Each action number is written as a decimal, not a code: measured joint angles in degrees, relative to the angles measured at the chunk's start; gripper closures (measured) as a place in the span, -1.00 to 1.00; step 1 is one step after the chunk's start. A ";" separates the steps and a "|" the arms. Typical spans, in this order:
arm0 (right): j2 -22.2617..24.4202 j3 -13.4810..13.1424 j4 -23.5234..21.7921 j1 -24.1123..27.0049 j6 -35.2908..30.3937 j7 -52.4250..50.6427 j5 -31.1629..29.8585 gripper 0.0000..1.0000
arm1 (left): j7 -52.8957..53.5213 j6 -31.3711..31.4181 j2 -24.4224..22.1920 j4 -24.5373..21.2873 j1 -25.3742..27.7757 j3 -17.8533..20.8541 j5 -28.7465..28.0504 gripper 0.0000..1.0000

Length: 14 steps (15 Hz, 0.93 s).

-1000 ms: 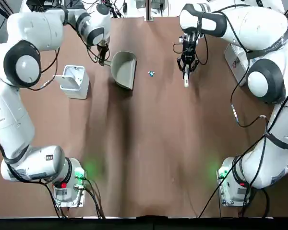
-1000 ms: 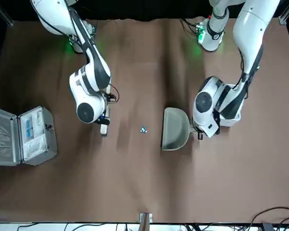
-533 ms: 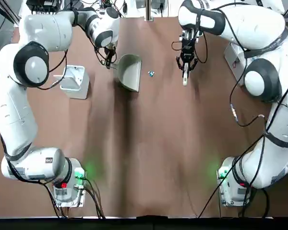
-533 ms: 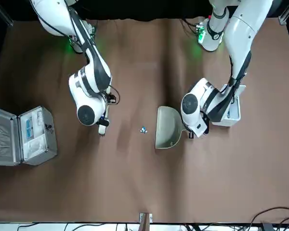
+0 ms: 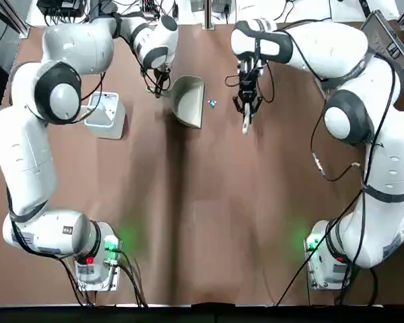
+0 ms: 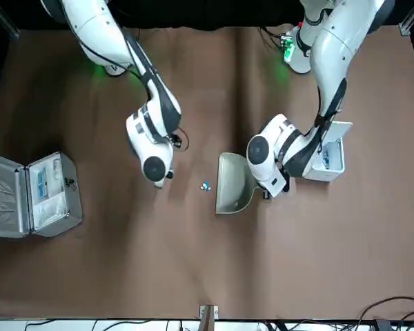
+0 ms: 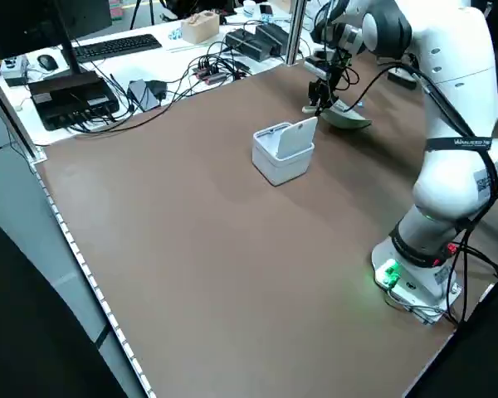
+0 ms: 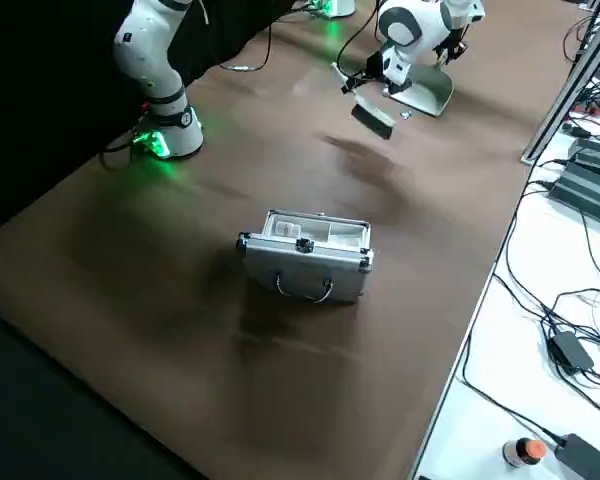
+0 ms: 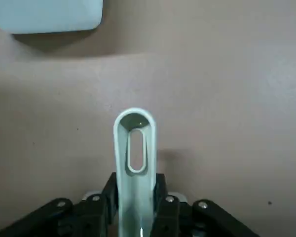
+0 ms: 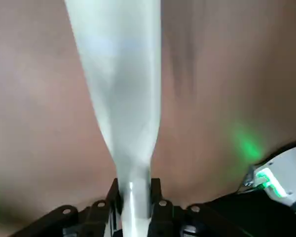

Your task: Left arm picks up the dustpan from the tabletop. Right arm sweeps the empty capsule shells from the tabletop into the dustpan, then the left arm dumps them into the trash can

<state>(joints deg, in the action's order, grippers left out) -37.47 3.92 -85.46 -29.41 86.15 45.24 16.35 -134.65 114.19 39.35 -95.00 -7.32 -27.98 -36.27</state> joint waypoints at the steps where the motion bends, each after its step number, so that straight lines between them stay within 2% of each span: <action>1: -1.13 0.01 1.15 -0.89 0.17 0.44 2.34 0.47 | -0.44 -0.20 0.20 0.42 -1.58 1.11 -0.04 0.34; 5: -4.13 0.02 4.43 -1.87 1.74 0.61 3.17 0.47 | -0.44 -0.36 0.64 1.50 -1.78 1.93 -0.63 0.34; 9: -7.08 0.08 7.16 -2.95 6.80 1.54 3.26 0.47 | -0.27 -4.60 1.13 4.50 -1.94 2.64 -3.35 0.34; 14: -10.84 0.12 11.12 -4.55 8.94 3.97 3.31 0.47 | -0.57 -5.85 1.34 4.94 -4.83 2.81 -3.64 0.34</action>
<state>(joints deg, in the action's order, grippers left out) -48.31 4.04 -74.34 -33.97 95.09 49.20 19.66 -135.22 108.34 40.69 -90.06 -12.15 -25.18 -39.91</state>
